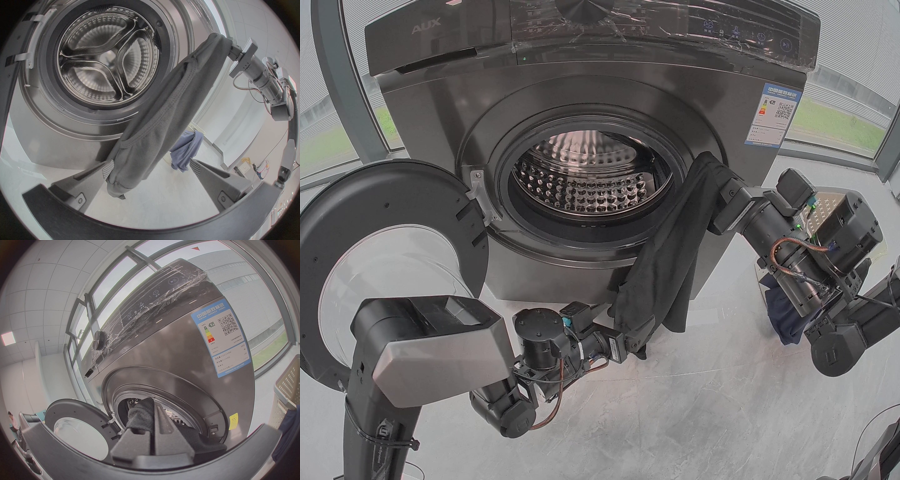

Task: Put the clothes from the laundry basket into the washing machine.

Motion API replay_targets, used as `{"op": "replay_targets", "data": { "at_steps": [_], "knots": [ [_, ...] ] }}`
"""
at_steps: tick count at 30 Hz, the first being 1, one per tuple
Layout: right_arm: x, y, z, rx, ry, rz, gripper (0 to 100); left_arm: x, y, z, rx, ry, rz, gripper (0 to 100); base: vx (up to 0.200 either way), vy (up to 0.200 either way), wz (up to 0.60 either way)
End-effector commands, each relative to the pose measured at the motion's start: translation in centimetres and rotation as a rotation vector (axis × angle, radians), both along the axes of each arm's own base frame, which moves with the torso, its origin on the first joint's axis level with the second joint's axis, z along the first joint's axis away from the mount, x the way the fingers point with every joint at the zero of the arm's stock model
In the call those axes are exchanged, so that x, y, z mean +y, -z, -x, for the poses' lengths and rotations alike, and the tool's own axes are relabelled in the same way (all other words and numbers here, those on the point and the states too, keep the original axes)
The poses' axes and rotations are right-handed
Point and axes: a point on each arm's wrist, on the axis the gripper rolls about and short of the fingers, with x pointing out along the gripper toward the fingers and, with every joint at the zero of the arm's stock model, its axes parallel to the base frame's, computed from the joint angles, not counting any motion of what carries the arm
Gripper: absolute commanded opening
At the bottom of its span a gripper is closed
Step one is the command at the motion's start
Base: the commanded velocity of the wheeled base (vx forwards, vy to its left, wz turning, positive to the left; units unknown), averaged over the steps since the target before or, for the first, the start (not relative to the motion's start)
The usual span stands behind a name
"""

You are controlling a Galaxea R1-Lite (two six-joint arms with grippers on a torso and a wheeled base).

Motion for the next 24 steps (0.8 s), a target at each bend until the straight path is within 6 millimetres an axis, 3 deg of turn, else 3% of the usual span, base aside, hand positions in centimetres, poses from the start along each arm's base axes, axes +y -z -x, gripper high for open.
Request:
{"op": "replay_targets", "data": {
  "at_steps": [1,7,17,24],
  "knots": [
    [0.2,0.2,0.0,0.004,-0.005,0.003,0,0.2,1.4,-1.8,-0.011,-0.036,-0.006,100,0.000,0.000,0.00],
    [0.4,0.2,0.1,0.004,-0.012,0.003,0,1.4,1.8,-2.9,-0.035,-0.070,-0.044,100,0.000,0.000,0.00],
    [0.6,0.4,0.1,0.010,-0.019,0.005,0,0.9,2.6,-2.7,-0.025,-0.044,-0.056,100,0.000,0.000,0.00],
    [0.8,0.8,0.0,0.021,-0.022,0.013,0,0.5,4.1,-3.8,-0.028,-0.024,-0.053,100,0.000,0.000,0.00]
  ]
}}
